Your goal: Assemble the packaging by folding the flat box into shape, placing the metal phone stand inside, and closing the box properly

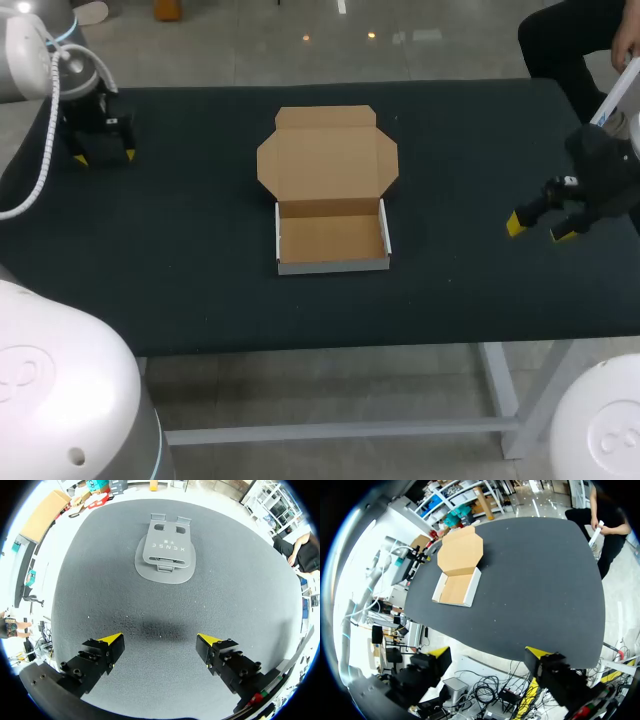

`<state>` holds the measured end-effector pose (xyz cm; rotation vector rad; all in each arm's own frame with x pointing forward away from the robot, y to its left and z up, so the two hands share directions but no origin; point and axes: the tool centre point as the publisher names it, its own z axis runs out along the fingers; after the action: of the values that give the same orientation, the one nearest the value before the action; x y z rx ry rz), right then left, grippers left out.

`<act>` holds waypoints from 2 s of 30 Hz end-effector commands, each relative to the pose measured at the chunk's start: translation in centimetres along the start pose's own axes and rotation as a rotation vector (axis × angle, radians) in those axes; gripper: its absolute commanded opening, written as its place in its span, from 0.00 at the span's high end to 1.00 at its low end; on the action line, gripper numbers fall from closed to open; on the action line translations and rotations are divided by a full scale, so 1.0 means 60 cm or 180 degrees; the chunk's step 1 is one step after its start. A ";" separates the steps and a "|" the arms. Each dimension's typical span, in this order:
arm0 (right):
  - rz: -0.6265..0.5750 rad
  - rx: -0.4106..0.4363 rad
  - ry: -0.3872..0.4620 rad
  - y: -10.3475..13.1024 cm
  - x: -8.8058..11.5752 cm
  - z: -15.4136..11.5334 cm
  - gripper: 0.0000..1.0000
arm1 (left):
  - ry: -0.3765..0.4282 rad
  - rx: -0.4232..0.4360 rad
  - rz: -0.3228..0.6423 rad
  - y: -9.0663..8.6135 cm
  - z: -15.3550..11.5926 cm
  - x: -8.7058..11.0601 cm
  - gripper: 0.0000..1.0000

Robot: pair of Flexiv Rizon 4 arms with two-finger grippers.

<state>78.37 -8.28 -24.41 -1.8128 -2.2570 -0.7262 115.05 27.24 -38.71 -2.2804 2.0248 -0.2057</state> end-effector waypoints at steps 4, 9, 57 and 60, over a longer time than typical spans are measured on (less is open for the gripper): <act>-0.0003 0.0015 0.0010 0.000 0.001 -0.005 0.00 | 0.0038 -0.0046 0.0093 -0.020 0.010 -0.009 0.00; -0.0003 0.0015 0.0010 0.000 0.001 -0.005 0.00 | 0.0038 -0.0046 0.0093 -0.020 0.010 -0.009 0.00; -0.0003 0.0015 0.0010 0.000 0.001 -0.005 0.00 | -0.0057 0.0006 0.0319 -0.055 -0.011 0.011 0.00; -0.0003 0.0015 0.0010 0.000 0.001 -0.005 0.00 | -0.0060 0.0001 0.0344 -0.057 -0.009 0.011 0.00</act>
<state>78.41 -8.28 -24.44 -1.8127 -2.2572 -0.7259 118.21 27.05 -37.61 -2.1559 2.1294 -0.1850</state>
